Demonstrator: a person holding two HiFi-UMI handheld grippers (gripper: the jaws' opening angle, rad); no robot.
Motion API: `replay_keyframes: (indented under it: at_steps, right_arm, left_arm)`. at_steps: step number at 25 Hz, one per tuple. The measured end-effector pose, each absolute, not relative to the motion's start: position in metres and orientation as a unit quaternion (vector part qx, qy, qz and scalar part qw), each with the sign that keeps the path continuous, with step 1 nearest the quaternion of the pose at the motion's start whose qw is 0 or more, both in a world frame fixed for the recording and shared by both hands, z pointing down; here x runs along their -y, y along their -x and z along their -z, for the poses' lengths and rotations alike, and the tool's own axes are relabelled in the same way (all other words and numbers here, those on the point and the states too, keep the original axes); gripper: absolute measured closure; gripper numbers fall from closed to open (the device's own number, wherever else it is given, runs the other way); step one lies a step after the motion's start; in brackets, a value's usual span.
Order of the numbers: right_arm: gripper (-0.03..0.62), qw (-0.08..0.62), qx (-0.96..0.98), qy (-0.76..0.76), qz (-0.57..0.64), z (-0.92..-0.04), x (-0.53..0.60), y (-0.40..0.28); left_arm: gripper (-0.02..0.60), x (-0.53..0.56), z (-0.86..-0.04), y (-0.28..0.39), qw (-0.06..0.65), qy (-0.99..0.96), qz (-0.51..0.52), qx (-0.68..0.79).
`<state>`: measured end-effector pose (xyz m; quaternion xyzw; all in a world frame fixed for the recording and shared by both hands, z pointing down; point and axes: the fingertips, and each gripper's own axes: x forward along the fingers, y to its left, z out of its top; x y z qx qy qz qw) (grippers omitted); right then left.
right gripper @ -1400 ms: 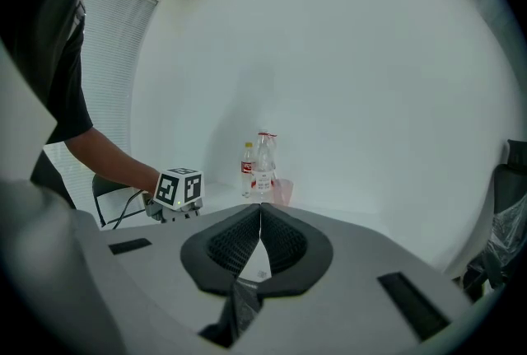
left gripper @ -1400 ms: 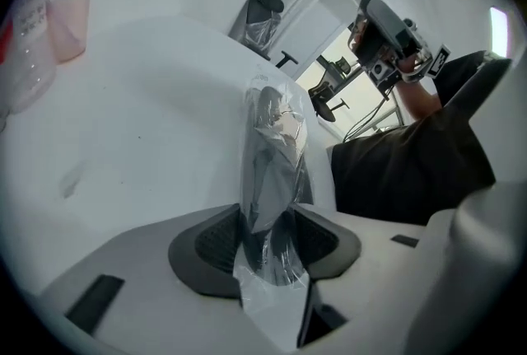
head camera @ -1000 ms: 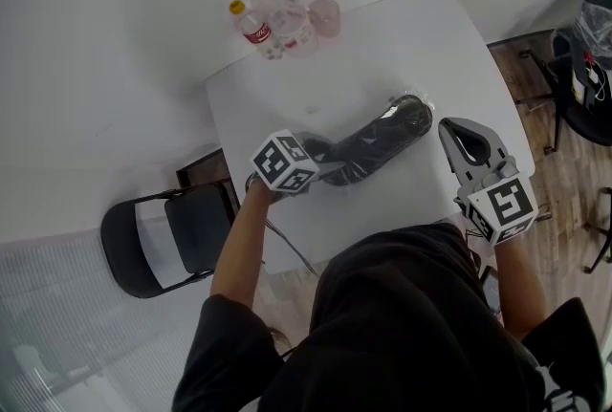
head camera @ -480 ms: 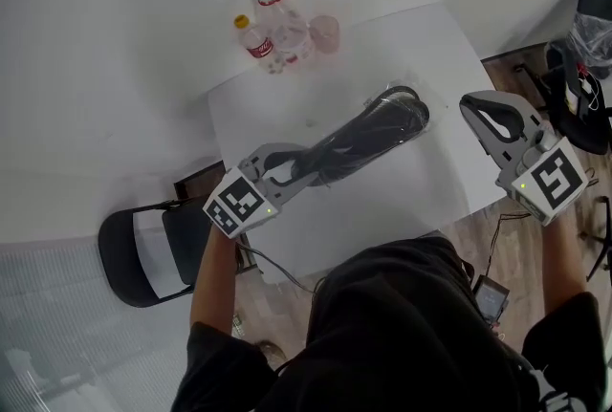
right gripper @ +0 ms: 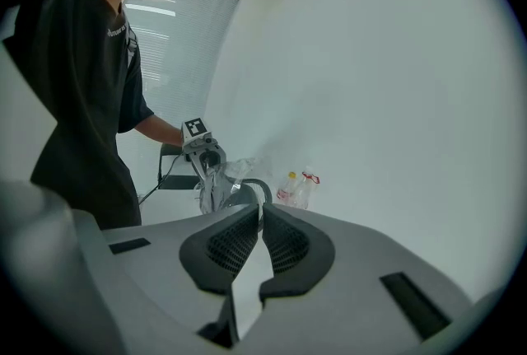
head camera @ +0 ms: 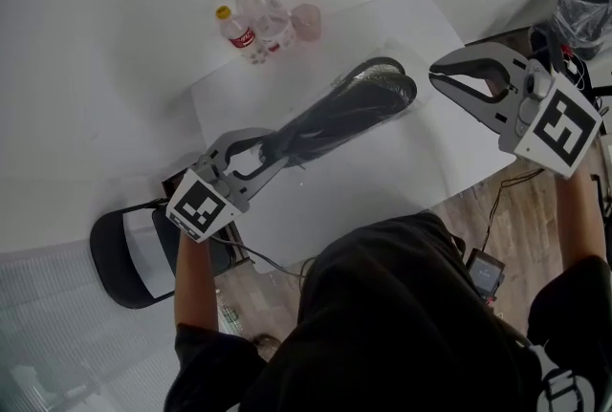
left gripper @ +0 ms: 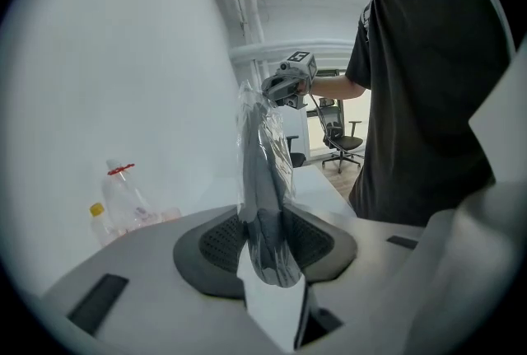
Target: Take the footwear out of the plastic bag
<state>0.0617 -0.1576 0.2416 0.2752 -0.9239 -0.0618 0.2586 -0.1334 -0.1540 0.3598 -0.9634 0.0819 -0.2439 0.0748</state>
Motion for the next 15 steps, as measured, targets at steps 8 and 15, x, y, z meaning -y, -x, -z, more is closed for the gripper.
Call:
replay_keyframes:
  at_steps: [8, 15]
  right_arm:
    - [0.572, 0.261, 0.934, -0.225, 0.095, -0.231, 0.138, -0.054]
    - [0.493, 0.279, 0.935, -0.203, 0.087, -0.238, 0.131, -0.052]
  left_arm:
    - [0.433, 0.137, -0.347, 0.130, 0.103, 0.964, 0.226, -0.095]
    - [0.432, 0.134, -0.348, 0.130, 0.120, 0.962, 0.229, -0.086]
